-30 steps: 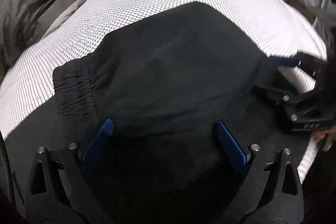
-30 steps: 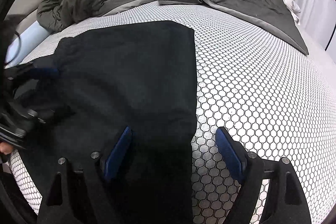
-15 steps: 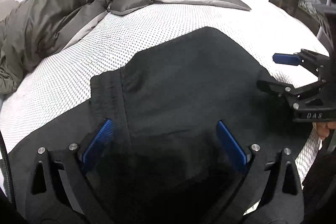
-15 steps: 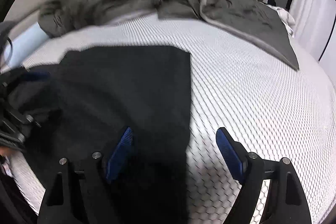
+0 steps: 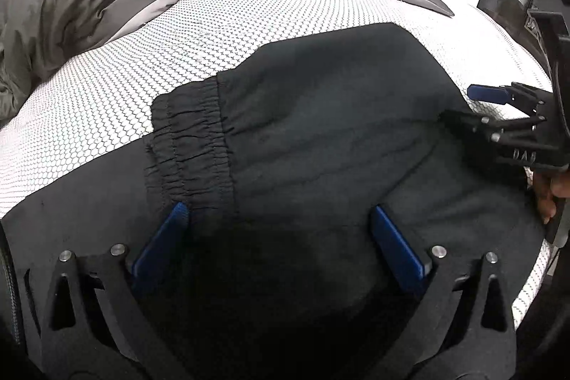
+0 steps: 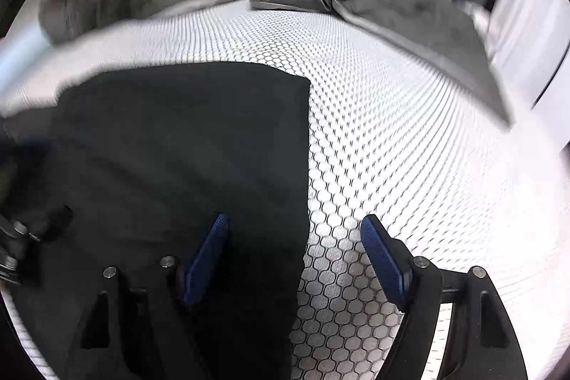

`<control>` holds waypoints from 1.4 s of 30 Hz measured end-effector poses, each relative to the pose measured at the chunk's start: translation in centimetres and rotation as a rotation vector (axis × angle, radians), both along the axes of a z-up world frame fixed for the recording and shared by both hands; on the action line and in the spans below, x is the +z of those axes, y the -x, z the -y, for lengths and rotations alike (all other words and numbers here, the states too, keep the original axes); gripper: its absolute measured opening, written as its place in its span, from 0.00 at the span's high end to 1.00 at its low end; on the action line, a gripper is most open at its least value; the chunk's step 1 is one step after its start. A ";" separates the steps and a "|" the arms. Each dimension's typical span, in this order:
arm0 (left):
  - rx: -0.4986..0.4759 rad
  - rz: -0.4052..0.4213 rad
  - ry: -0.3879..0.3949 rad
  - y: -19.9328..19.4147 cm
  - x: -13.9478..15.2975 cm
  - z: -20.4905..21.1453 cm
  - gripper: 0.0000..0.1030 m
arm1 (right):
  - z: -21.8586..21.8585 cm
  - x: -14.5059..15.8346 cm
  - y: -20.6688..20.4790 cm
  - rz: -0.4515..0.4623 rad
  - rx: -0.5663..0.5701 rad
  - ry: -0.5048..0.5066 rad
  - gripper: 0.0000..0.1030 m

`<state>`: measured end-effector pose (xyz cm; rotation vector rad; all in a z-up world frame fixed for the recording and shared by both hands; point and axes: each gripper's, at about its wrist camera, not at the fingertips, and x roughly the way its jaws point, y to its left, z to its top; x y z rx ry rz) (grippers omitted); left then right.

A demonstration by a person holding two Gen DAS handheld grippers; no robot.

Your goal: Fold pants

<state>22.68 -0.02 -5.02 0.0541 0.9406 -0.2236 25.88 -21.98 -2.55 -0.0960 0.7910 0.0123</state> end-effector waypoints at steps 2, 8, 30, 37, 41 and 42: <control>-0.020 0.028 0.046 0.9 1.8 -0.4 0.10 | 0.5 0.8 0.5 0.026 -0.026 -0.015 0.28; 0.008 0.120 0.106 -0.7 4.1 -1.8 0.08 | -3.7 3.7 1.7 0.143 0.143 -0.095 0.28; 0.080 0.085 0.052 -4.1 2.7 -2.8 0.53 | -8.4 2.4 -2.9 0.061 0.207 0.018 0.39; 0.090 0.014 0.069 -5.2 0.5 -4.7 0.53 | -6.2 0.2 -5.7 0.003 0.040 0.249 0.41; 0.119 0.024 0.067 -3.9 1.7 -5.5 0.50 | -1.2 1.0 -3.9 -0.003 -0.032 0.100 0.41; 0.127 0.036 0.086 -3.2 2.5 -5.8 0.50 | -1.0 1.5 -2.2 0.018 -0.025 0.099 0.41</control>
